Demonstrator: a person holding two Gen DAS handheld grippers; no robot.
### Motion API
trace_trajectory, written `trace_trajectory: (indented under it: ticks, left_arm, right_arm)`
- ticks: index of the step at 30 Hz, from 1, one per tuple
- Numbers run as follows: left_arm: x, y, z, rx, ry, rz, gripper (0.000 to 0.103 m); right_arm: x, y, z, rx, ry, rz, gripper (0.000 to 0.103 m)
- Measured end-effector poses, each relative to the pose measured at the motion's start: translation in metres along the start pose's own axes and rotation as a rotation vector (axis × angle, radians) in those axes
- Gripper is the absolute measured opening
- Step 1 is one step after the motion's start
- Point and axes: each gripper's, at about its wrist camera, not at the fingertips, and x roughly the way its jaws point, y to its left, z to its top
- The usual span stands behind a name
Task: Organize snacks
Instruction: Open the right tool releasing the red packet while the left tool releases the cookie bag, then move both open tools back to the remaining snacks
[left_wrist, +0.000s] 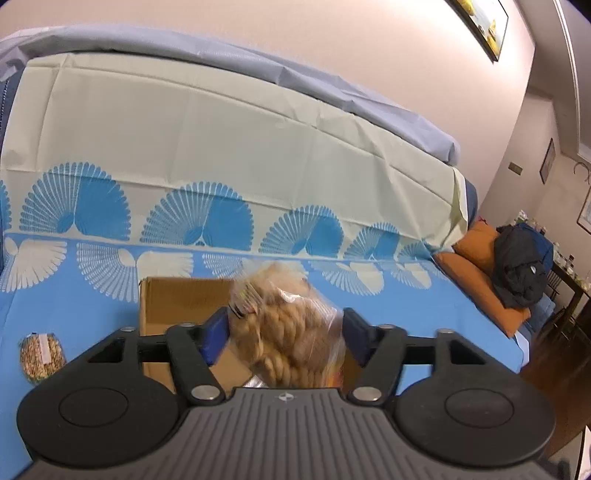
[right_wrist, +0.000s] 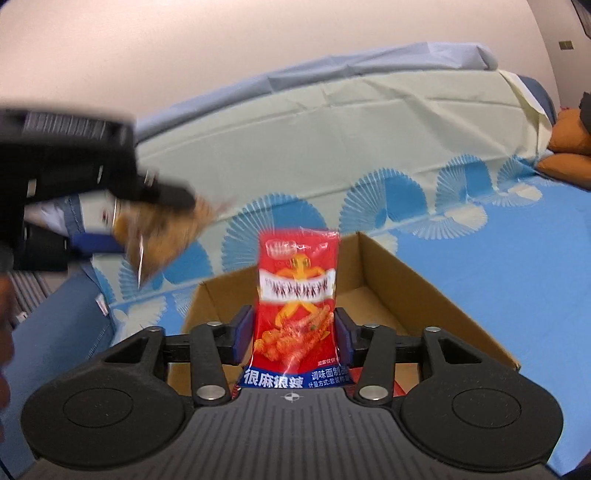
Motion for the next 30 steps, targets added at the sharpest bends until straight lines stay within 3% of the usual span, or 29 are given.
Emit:
trace_trajectory:
  ticks: [3, 8, 11, 16, 22, 25, 27, 30]
  left_arm:
    - [-0.003, 0.003, 0.001, -0.015, -0.013, 0.01, 0.086]
    - [-0.021, 0.036, -0.02, -0.045, -0.024, 0.063, 0.084]
    - [-0.037, 0.069, -0.039, -0.092, -0.02, 0.087, 0.074]
    - [-0.063, 0.14, -0.072, -0.136, 0.016, 0.146, 0.029]
    - [-0.088, 0.219, -0.122, -0.056, 0.011, 0.342, 0.025]
    - [-0.095, 0.253, -0.134, -0.076, 0.003, 0.43, 0.025]
    - [-0.094, 0.266, -0.139, -0.078, -0.007, 0.486, 0.025]
    - [-0.087, 0.282, -0.141, -0.083, -0.006, 0.562, 0.025]
  right_arm:
    - [0.0, 0.001, 0.0, -0.013, -0.002, -0.011, 0.078]
    - [0.001, 0.002, -0.002, -0.025, 0.012, -0.012, 0.081]
    - [-0.001, 0.007, -0.005, -0.046, 0.015, -0.008, 0.081]
    - [-0.001, 0.018, -0.01, -0.105, 0.028, 0.005, 0.081]
    - [-0.008, 0.035, -0.016, -0.175, 0.018, 0.03, 0.08]
    - [-0.01, 0.044, -0.019, -0.204, 0.02, 0.059, 0.068]
    - [-0.011, 0.05, -0.022, -0.214, 0.031, 0.095, 0.049]
    - [-0.011, 0.06, -0.026, -0.24, 0.05, 0.147, 0.041]
